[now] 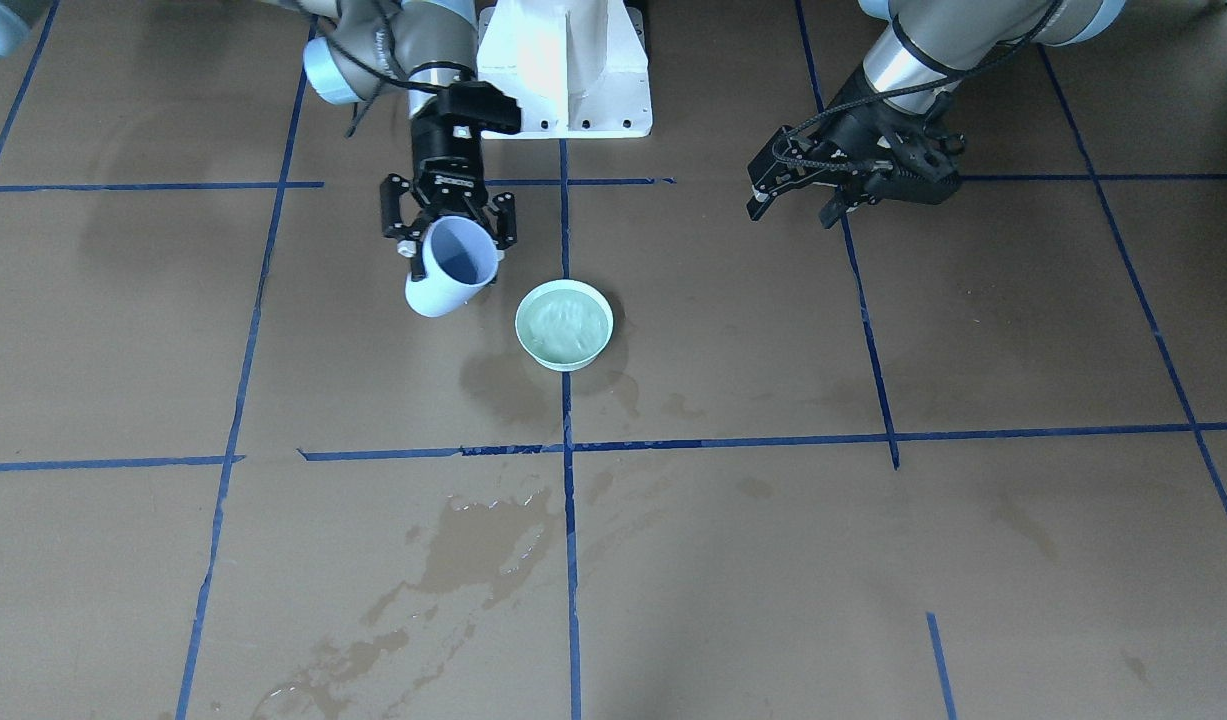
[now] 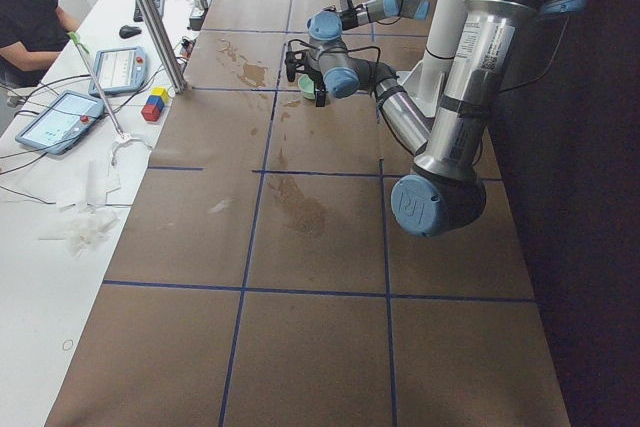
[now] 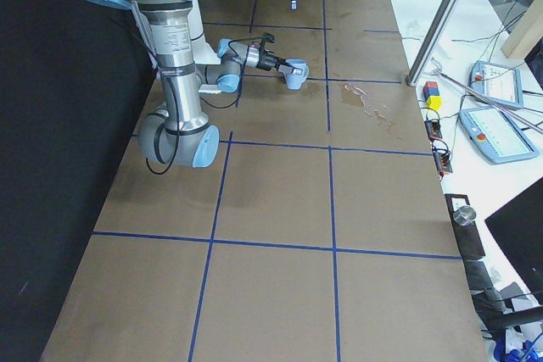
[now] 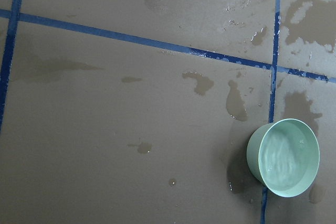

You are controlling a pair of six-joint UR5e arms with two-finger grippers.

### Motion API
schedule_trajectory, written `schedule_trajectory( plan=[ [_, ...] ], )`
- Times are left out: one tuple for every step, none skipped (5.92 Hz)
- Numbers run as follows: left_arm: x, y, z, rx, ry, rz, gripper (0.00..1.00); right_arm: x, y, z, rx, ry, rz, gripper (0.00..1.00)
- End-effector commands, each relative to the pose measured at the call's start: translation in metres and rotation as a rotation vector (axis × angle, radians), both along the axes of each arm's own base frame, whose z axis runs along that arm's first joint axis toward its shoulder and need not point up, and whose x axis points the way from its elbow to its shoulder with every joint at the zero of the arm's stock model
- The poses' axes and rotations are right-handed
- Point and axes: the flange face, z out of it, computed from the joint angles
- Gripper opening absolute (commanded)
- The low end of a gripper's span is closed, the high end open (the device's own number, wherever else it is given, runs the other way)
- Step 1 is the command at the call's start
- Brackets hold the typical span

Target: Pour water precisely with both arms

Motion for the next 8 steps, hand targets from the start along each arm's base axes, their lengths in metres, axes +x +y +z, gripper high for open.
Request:
schedule_trajectory(
  plan=[
    [0.0,0.0,0.0,0.001,0.0,-0.001,1.0,0.057,0.003,0.051,-0.06,-0.065,0.034,0.0],
    [-0.001,0.001,-0.001,0.0,0.002,0.0,1.0,0.088,-0.002,0.084,-0.115,-0.084,0.049,0.0],
    [-0.001,0.001,-0.001,0.0,0.001,-0.002,1.0,0.116,0.0,0.106,-0.121,-0.178,0.069,0.0],
    [-0.002,0.001,0.0,0.0,0.001,-0.003,1.0,0.157,0.009,0.142,-0.108,-0.251,0.065,0.0],
    [-0.003,0.002,0.003,-0.008,-0.002,-0.002,1.0,0.182,0.013,0.182,-0.103,-0.249,0.074,0.01],
    [-0.003,0.003,0.002,-0.007,-0.001,-0.006,1.0,0.193,0.014,0.233,-0.07,-0.29,0.105,0.01],
    [-0.004,0.003,0.001,-0.013,0.001,-0.011,1.0,0.21,0.013,0.278,-0.057,-0.314,0.124,0.01],
    [-0.004,0.003,0.003,-0.017,-0.001,-0.012,1.0,0.226,0.008,0.307,-0.054,-0.31,0.15,0.01]
  ],
)
